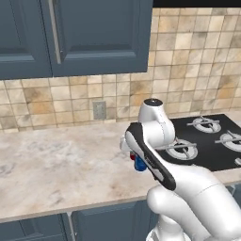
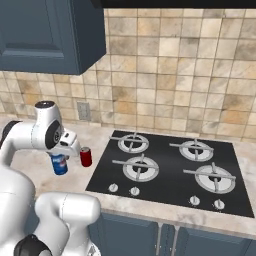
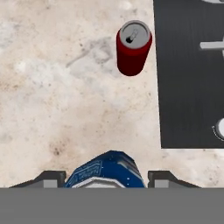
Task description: Four empty soda cans are scattered around the kitchen. Gather all the cans and cluster them next to the stove for recycling.
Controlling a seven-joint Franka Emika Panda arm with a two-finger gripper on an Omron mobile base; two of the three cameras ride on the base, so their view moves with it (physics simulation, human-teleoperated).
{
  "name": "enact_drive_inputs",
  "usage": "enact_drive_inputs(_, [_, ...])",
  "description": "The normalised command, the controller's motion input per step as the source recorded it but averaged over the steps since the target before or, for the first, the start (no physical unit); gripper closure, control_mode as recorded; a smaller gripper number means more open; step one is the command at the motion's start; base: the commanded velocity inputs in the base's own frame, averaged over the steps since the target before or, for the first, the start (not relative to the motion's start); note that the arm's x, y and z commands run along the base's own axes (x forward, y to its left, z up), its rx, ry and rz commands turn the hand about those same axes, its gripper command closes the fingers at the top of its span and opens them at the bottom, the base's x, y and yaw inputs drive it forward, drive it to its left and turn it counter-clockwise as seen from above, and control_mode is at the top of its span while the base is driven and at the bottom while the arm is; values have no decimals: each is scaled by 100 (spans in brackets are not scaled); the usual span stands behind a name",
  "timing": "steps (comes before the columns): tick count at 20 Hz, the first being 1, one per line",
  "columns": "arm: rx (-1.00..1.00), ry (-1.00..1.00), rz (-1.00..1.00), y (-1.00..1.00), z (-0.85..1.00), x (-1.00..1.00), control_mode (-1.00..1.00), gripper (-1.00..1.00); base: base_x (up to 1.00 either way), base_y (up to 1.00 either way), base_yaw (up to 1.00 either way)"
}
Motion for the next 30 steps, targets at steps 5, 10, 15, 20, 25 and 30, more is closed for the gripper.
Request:
enact_drive_inputs(5, [2, 1, 5, -28, -7, 48, -100, 100, 0, 0, 0])
enact_drive_inputs(10, [3, 0, 5, -14, -2, 0, -100, 100, 0, 0, 0])
enact_drive_inputs(15, [0, 11, -4, 0, -64, 21, -100, 100, 0, 0, 0])
enact_drive_inputs(20, [-3, 7, -8, 0, -44, 52, -100, 100, 0, 0, 0])
enact_drive_inputs(25, [-4, 0, -9, 0, 0, 29, -100, 100, 0, 0, 0])
enact_drive_inputs(30, [0, 0, -8, 0, -8, 1, -100, 100, 0, 0, 0])
